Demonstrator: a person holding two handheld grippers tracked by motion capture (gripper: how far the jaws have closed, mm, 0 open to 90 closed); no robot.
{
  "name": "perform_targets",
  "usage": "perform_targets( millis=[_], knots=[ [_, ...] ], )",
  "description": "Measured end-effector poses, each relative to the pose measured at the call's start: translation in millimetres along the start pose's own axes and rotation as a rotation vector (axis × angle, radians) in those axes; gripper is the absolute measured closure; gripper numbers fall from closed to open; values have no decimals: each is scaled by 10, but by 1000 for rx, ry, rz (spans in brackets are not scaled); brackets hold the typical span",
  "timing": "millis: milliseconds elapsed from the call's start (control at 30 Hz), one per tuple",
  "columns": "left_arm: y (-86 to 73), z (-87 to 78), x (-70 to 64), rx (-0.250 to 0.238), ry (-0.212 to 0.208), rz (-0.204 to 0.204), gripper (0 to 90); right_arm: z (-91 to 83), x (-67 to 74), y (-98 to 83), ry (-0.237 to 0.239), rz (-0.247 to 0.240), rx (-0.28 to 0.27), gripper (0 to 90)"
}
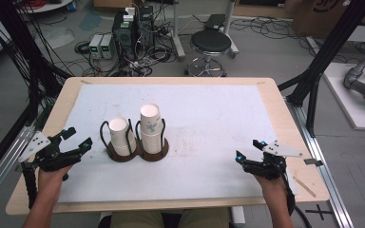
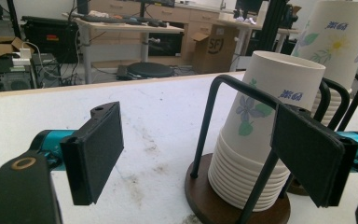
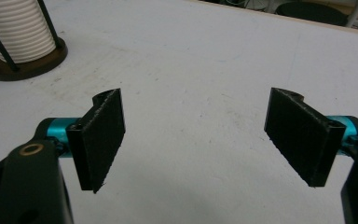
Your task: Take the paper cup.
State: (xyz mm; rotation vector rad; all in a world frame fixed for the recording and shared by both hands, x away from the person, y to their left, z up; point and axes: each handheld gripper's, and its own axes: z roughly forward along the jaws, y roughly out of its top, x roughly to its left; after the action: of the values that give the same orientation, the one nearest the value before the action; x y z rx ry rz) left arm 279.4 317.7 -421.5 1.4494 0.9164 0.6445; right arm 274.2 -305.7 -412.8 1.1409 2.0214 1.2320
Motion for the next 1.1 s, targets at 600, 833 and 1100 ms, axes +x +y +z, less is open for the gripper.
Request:
perform_targets(
  millis=[600, 833, 1100],
  knots=[
    [27, 44, -15, 21, -38, -44, 166, -26, -26, -26, 24, 20, -5, 208],
    [92, 16, -61, -7, -90, -62, 166, -28, 30, -9, 30, 7, -1, 208],
    [224, 29, -105, -18, -127, -58, 166, 5, 47, -11, 51, 9, 8, 209]
  ],
)
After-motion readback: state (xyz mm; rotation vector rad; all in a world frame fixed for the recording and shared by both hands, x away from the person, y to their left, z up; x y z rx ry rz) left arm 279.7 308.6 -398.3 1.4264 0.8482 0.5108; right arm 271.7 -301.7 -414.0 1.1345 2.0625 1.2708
